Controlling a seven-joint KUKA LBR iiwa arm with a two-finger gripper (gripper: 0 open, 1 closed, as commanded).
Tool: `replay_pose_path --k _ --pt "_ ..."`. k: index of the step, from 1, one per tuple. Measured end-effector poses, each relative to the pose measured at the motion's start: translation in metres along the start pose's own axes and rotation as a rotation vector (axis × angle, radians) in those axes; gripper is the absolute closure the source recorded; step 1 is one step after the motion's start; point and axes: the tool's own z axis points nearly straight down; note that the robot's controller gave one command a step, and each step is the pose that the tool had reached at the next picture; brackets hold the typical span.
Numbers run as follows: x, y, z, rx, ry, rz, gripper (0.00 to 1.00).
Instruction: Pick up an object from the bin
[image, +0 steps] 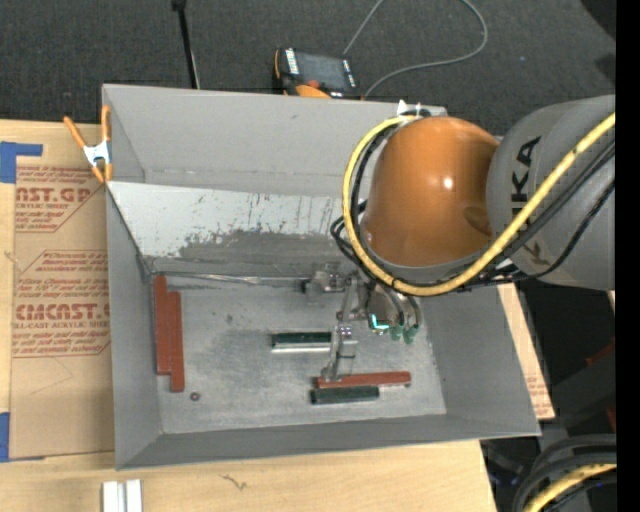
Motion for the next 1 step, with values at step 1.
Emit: replay_pose_path --k 1 --pt "0.0119 -0.0596 0.1693 0.0 -0.002 0.012 0.0"
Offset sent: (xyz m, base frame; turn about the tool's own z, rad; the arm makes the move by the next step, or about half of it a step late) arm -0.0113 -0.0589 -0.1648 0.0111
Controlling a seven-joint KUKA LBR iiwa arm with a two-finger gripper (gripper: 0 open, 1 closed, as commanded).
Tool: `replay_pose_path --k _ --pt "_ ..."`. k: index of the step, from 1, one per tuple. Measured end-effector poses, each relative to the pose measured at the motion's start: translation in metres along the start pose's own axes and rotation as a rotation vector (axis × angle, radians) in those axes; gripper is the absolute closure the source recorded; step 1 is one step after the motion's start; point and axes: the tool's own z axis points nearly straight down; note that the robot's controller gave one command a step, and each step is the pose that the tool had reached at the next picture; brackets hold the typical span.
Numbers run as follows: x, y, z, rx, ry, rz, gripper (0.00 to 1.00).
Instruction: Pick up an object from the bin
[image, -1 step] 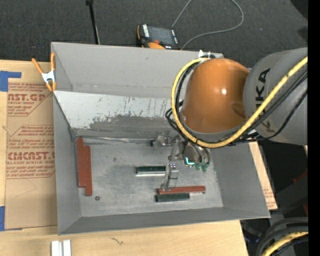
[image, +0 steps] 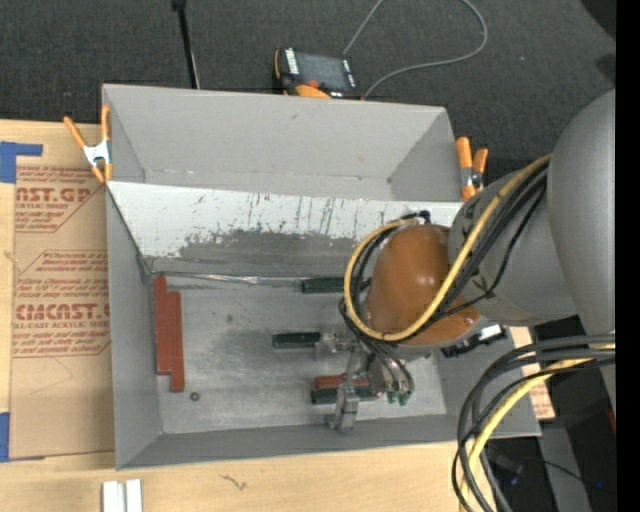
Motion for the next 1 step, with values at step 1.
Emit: replay_pose_path --k 1 --pt "-0.0012 0.0014 -0.004 -0.001 -0.003 -0.001 1.0"
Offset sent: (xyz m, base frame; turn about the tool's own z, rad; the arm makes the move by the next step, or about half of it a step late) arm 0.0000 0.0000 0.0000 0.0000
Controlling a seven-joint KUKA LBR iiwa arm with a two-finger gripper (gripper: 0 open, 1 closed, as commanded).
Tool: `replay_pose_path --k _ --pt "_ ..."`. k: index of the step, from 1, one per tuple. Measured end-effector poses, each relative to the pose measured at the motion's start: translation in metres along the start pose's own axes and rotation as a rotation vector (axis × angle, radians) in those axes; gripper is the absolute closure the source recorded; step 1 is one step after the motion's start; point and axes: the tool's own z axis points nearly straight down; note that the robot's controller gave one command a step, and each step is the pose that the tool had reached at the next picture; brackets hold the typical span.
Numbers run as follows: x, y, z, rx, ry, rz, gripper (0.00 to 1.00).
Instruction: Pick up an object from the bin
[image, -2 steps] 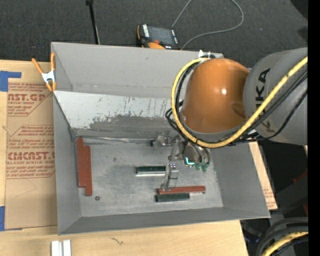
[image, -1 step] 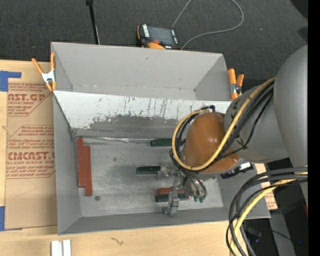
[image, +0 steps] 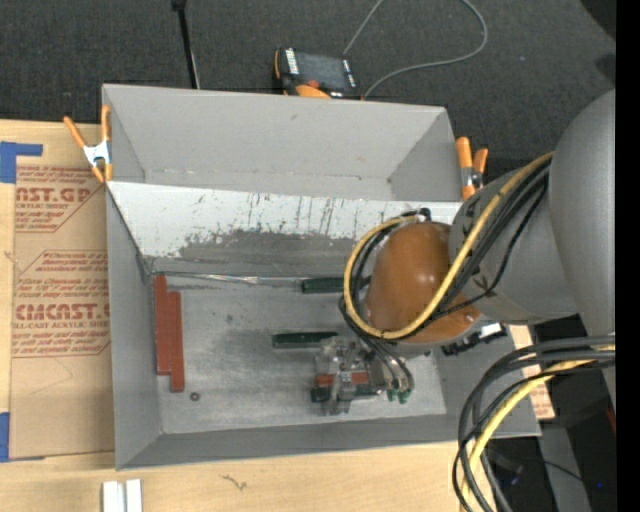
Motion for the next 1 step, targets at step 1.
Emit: replay_pose_path --k 1 --pt "-0.0415 0.0173 -0.1277 -0.001 -0.012 0.045 1.0"
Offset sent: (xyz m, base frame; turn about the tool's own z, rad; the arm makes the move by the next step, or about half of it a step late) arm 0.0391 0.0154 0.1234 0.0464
